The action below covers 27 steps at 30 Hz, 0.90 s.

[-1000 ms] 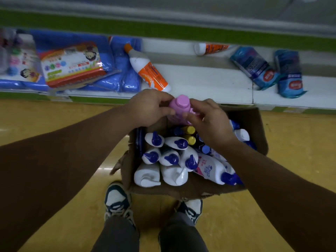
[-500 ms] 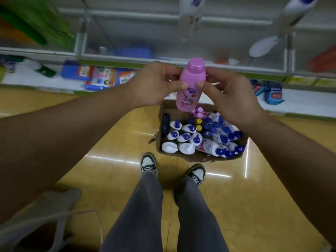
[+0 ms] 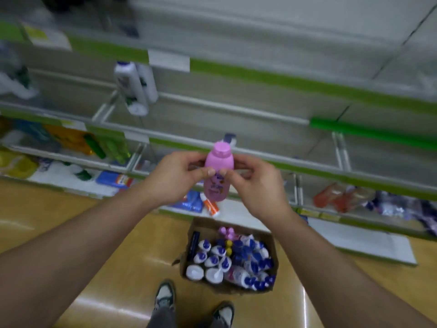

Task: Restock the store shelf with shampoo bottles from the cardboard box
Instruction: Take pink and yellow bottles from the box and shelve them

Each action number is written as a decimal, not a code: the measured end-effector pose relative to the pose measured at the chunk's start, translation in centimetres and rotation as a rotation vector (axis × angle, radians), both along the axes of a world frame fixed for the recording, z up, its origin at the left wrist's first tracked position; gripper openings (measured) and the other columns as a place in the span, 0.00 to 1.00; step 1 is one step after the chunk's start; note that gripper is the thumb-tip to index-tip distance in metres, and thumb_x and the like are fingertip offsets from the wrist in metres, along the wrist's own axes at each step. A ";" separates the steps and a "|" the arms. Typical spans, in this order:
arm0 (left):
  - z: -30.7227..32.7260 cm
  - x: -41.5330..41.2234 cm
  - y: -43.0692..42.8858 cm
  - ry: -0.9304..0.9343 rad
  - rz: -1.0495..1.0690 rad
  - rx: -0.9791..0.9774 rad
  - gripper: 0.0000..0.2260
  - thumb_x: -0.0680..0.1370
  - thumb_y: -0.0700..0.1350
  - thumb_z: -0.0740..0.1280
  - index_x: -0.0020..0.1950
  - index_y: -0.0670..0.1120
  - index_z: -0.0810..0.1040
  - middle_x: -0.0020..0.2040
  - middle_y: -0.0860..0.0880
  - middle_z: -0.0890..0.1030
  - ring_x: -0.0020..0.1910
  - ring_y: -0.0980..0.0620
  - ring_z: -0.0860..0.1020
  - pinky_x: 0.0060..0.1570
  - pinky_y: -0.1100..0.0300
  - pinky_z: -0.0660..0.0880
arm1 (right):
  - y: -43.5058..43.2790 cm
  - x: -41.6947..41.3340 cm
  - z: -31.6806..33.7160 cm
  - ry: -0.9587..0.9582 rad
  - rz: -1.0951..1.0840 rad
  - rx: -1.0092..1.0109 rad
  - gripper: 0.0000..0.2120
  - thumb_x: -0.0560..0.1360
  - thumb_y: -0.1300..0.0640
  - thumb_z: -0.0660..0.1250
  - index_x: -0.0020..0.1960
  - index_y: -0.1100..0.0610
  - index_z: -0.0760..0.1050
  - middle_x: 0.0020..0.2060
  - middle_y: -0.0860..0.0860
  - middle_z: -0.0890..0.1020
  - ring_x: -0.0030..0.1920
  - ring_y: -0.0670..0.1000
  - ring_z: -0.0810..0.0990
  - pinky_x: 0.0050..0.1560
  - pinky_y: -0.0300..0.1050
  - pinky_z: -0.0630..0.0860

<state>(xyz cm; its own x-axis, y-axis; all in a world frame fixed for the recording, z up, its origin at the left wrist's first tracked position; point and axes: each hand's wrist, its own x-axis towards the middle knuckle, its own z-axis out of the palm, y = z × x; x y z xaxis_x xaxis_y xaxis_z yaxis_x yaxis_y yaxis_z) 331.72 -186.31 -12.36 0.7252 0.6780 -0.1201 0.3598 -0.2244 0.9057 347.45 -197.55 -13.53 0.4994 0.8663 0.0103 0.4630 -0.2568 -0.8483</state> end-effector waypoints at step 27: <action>19.8 0.7 4.4 -0.403 0.078 0.254 0.11 0.78 0.40 0.70 0.57 0.51 0.82 0.50 0.55 0.86 0.50 0.61 0.83 0.52 0.68 0.75 | 6.8 1.5 20.0 0.112 0.119 0.342 0.18 0.64 0.42 0.73 0.54 0.32 0.77 0.48 0.50 0.86 0.44 0.52 0.86 0.50 0.58 0.83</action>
<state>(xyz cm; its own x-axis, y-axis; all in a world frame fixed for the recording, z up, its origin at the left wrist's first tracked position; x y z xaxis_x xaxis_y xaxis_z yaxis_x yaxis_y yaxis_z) 332.44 -181.89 7.44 0.6260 0.7034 0.3367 0.0157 -0.4430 0.8964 348.97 -190.80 6.43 0.4098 0.8743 0.2602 0.3725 0.1000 -0.9226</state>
